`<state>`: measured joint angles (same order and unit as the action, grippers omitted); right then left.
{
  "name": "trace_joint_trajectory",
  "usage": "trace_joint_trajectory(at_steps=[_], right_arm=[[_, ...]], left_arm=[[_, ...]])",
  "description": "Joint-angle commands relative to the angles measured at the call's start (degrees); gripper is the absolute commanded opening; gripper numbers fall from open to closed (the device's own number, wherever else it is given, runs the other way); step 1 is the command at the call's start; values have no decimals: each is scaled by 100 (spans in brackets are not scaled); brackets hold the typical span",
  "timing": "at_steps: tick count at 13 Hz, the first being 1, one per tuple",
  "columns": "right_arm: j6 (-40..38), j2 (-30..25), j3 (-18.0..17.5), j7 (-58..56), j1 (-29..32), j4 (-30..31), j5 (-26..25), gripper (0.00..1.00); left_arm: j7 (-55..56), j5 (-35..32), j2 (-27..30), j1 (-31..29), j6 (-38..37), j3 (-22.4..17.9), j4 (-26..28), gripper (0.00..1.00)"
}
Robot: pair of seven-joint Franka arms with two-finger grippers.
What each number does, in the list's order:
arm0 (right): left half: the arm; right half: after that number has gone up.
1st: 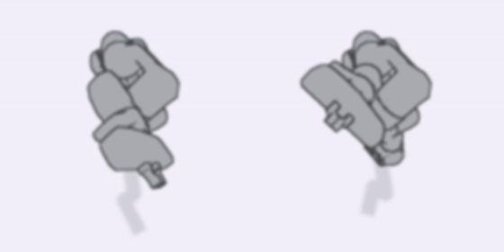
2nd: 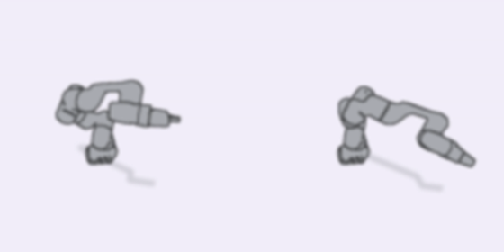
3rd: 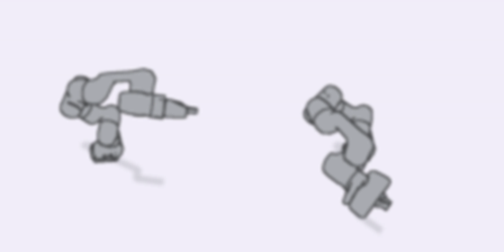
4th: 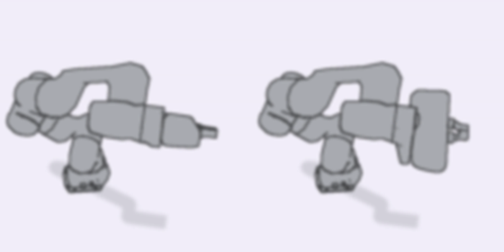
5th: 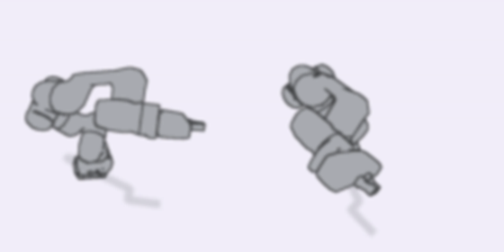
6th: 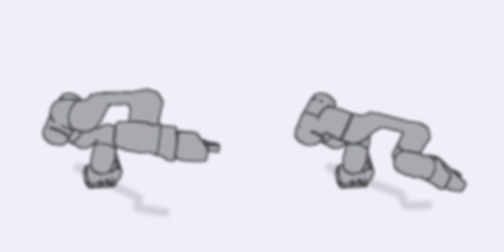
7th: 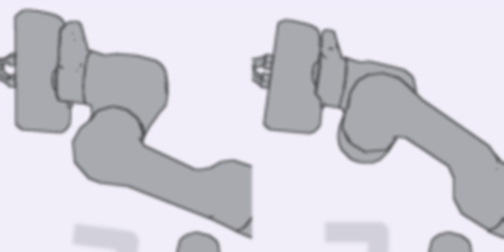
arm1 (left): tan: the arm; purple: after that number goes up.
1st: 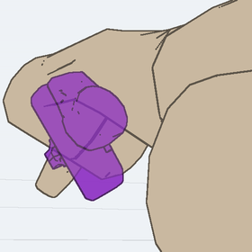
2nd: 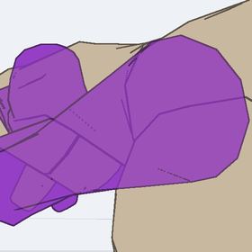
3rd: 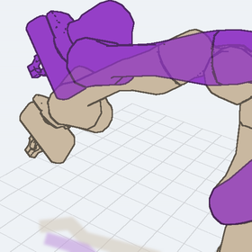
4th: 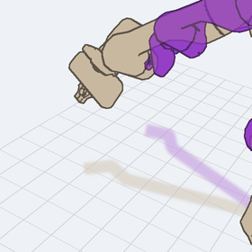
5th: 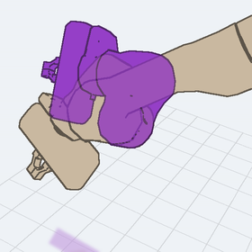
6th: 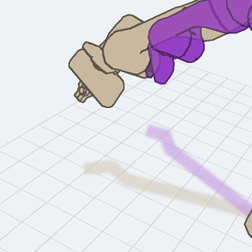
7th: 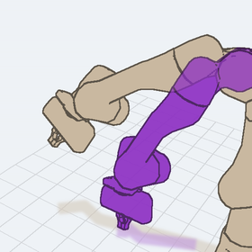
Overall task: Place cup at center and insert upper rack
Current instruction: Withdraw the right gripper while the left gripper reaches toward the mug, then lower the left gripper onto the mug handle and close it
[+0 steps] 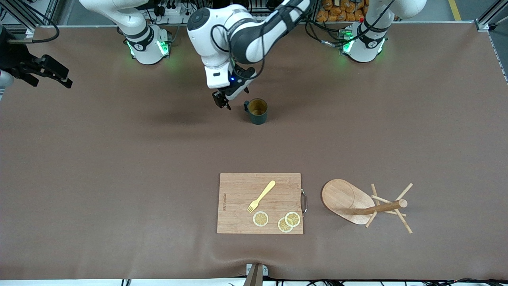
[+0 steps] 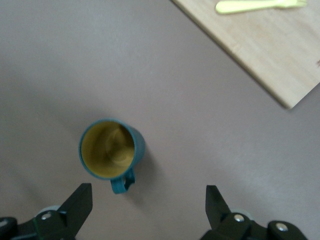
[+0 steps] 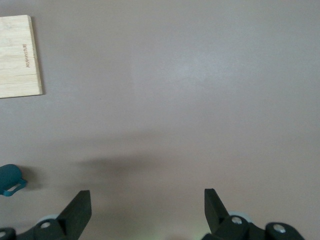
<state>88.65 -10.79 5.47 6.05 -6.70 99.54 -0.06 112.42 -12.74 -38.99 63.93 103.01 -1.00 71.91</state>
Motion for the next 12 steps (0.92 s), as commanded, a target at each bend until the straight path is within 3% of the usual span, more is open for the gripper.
trace_joint_trajectory(at_steps=[1, 5, 12], right_arm=[[3, 225, -555, -95, 529, -188, -81, 100], [-41, 384, -662, -104, 556, -365, -117, 100], [-32, 376, -653, -218, 671, -330, -82, 100]], left_arm=[[708, -351, -239, 329, -79, -75, -142, 100], [1379, -1114, -837, 1040, -105, -84, -142, 100], [1763, -1178, -1329, 1552, -773, -487, -212, 100]])
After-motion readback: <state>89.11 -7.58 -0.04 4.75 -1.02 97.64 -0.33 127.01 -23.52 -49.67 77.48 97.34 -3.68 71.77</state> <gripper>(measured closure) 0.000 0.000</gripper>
